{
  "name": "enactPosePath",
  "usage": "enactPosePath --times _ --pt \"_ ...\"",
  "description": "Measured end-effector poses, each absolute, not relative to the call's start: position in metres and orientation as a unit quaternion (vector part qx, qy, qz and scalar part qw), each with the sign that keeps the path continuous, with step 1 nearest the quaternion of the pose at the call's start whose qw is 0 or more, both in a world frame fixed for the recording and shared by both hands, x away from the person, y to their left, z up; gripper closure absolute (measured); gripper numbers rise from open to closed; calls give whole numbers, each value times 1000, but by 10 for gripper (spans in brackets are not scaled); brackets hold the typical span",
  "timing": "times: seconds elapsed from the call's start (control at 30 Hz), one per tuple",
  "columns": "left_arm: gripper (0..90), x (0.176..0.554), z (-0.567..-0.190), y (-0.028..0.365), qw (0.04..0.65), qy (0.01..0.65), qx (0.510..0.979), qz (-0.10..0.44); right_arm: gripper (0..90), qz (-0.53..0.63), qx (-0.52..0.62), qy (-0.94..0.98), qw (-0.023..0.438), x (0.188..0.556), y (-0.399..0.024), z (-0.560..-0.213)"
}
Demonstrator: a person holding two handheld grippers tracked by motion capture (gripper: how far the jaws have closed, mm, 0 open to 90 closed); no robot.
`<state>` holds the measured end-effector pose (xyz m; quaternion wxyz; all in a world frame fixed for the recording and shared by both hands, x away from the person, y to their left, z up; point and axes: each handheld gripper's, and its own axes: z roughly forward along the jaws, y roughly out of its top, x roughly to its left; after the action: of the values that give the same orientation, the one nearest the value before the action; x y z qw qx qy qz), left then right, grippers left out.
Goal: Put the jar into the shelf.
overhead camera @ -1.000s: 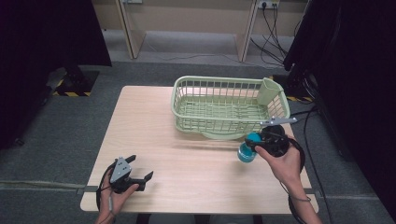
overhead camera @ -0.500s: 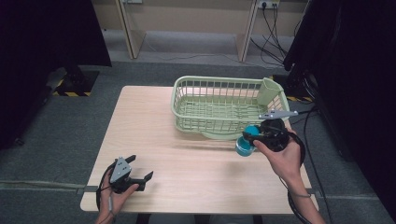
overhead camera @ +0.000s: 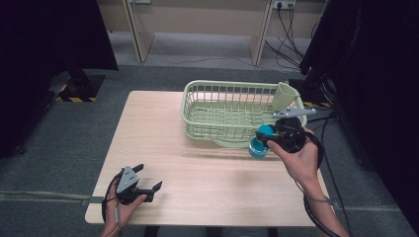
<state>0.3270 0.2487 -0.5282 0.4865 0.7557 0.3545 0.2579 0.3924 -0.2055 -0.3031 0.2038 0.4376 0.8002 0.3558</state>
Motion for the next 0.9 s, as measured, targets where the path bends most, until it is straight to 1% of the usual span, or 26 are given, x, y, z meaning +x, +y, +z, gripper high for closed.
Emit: enactPosePath --times 0.9 --pt "47 327 -528 249 487 355 755 257 486 369 429 794 220 416 -186 -267"
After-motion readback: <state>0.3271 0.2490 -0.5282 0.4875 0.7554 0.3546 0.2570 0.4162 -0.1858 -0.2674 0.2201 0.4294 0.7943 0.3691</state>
